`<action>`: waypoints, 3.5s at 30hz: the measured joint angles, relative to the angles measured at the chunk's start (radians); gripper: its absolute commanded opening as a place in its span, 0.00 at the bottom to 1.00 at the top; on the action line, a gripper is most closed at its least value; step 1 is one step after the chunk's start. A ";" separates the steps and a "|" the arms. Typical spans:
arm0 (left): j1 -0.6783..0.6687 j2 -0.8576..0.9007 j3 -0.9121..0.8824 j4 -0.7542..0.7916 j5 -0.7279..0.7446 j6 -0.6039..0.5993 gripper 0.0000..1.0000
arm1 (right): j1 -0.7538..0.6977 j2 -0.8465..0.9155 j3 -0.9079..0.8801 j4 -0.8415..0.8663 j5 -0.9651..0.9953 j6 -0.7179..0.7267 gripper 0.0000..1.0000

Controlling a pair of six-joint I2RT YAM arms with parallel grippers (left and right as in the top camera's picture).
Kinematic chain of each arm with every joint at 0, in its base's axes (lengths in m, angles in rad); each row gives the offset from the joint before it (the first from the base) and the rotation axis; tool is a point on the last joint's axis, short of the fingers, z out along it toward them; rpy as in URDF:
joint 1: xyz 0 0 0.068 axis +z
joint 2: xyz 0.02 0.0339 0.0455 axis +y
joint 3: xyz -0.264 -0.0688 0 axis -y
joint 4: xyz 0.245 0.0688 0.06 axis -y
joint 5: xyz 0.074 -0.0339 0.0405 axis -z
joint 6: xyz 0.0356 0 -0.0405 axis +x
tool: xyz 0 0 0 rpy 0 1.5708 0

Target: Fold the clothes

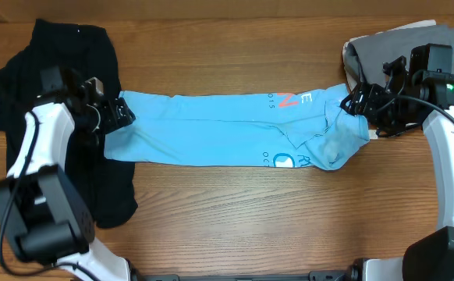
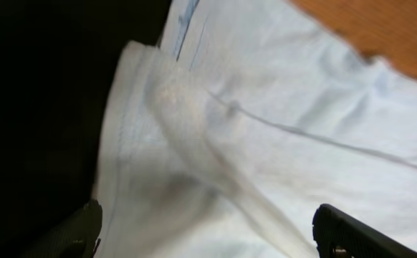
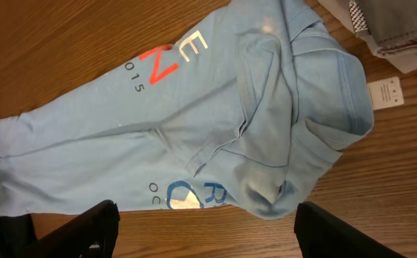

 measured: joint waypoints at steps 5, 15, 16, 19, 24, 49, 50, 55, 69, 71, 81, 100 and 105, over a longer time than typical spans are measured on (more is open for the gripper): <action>0.002 0.083 -0.006 0.026 0.013 0.018 0.94 | 0.000 0.000 0.000 -0.003 0.003 -0.003 0.83; 0.016 0.098 -0.007 0.048 0.011 0.032 0.94 | 0.000 0.000 0.000 -0.019 0.037 -0.004 0.83; 0.019 0.098 -0.007 0.047 0.011 0.032 0.94 | 0.000 0.000 0.000 -0.019 0.038 -0.003 0.83; 0.023 0.098 -0.007 0.046 0.011 0.032 0.94 | 0.000 0.000 0.000 -0.019 0.039 -0.004 0.83; 0.026 0.098 -0.007 0.044 -0.010 0.040 0.95 | 0.000 0.000 0.000 -0.024 0.045 -0.003 0.83; -0.062 0.129 -0.003 0.074 -0.019 0.065 0.65 | 0.000 0.000 0.000 -0.026 0.052 -0.003 0.84; -0.062 0.130 -0.003 0.074 -0.018 0.065 0.63 | 0.000 0.000 0.000 -0.026 0.052 -0.003 0.84; -0.063 0.137 0.007 0.050 -0.012 0.063 0.39 | 0.000 0.000 0.000 -0.026 0.053 -0.003 0.84; -0.067 0.145 0.119 -0.066 0.001 0.062 0.04 | 0.000 0.000 0.000 -0.026 0.053 -0.003 0.84; -0.067 0.146 0.147 -0.102 0.001 0.062 0.04 | 0.000 0.000 0.000 -0.026 0.053 -0.004 0.84; -0.052 0.149 0.343 -0.344 -0.057 0.063 0.04 | 0.000 0.000 -0.003 -0.032 0.053 -0.004 0.84; -0.167 0.148 0.379 -0.407 -0.126 0.148 0.04 | 0.000 0.000 -0.088 -0.006 0.053 -0.003 0.84; -0.341 0.148 0.379 -0.370 -0.145 0.159 0.04 | 0.000 0.000 -0.088 0.000 0.053 -0.003 0.84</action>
